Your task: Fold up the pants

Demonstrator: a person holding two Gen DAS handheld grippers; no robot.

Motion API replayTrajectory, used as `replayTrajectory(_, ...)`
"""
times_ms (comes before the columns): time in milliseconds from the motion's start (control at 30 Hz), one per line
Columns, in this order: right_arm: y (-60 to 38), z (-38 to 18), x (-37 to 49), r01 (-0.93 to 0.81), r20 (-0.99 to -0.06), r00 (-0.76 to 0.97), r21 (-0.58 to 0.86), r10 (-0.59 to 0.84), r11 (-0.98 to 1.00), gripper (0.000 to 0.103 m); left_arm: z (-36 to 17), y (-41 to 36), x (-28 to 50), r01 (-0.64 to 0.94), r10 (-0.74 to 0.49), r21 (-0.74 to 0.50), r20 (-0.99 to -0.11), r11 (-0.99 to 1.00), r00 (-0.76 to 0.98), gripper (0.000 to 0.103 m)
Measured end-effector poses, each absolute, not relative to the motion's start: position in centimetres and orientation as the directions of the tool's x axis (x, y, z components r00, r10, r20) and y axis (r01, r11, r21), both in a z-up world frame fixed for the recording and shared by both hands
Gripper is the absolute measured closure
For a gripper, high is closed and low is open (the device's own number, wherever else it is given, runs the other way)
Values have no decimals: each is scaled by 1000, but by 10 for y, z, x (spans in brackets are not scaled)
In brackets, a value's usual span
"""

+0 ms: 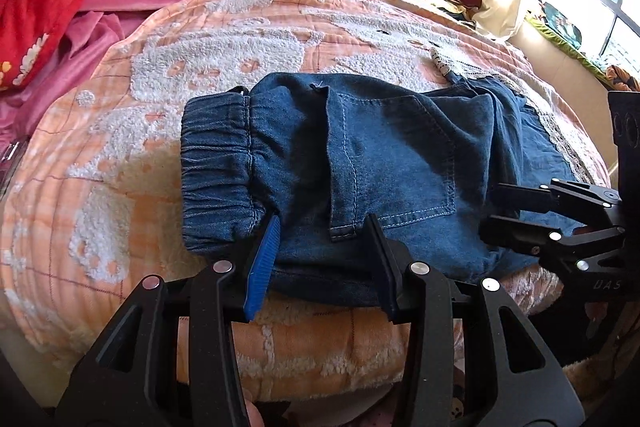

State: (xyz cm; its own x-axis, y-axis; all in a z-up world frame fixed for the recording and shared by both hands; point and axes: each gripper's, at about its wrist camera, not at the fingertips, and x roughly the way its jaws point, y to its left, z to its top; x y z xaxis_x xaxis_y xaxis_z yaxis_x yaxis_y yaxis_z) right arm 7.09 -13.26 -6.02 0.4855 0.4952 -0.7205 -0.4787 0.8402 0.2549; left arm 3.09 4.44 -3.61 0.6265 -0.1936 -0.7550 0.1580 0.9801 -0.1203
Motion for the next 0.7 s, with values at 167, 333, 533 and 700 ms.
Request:
replayTrajectory(167,-159,-44,62,-429,-695,544,252,471,867,47,-18,43,20,151,-205,-139,-736,979,645,58)
replayTrajectory(333,-185,-37,59,-368,-685,588,246,430,896,47,-1,38,14,167,-219,-143,-716,975,663,57)
replayTrajectory(533,-207,-29,58,-315,-665,639,233,387,920,35,7,24,11,193,-245,-155,-710,969,660,56)
replayTrajectory(700,-221,-26,58,-291,-655,658,235,372,928,35,9,6,11,240,-291,-175,-711,955,640,53)
